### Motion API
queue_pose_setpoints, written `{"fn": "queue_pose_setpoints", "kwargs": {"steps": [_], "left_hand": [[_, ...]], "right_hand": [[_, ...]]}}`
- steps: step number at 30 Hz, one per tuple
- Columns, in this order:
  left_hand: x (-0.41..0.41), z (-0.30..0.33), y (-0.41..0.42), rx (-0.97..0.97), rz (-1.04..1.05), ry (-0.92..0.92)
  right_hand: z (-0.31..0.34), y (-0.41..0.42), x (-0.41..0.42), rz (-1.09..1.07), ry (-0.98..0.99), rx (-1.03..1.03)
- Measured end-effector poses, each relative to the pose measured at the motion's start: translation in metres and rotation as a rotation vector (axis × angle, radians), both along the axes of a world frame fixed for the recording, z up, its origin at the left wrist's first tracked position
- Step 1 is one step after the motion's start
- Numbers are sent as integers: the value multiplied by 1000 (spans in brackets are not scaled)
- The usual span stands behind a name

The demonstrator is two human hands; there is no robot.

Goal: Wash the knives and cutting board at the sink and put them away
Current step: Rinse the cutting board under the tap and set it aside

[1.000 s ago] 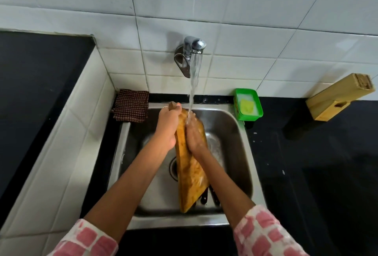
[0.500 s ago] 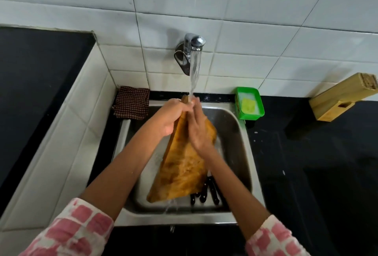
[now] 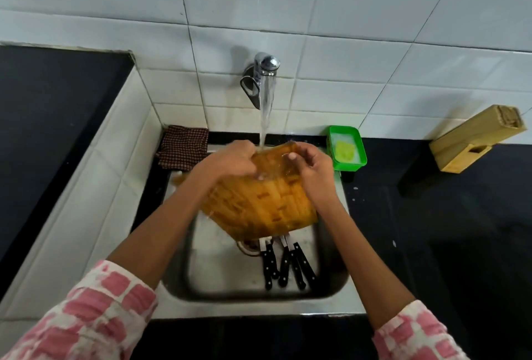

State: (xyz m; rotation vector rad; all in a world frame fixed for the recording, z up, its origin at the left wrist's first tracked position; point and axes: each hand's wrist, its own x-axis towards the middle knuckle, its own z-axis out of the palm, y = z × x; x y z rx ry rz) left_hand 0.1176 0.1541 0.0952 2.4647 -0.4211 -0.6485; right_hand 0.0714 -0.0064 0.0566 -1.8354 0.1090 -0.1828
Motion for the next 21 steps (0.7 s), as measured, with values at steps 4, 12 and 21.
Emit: {"fn": "queue_pose_setpoints", "kwargs": {"steps": [4, 12, 21], "left_hand": [[8, -1, 10, 115, -24, -131], [10, 2, -17, 36, -96, -132], [12, 9, 15, -88, -55, -173]], "right_hand": [[9, -7, 0, 10, 68, -127], [35, -1, 22, 424, -100, -1406], [30, -49, 20, 369, 114, -1065]]}}
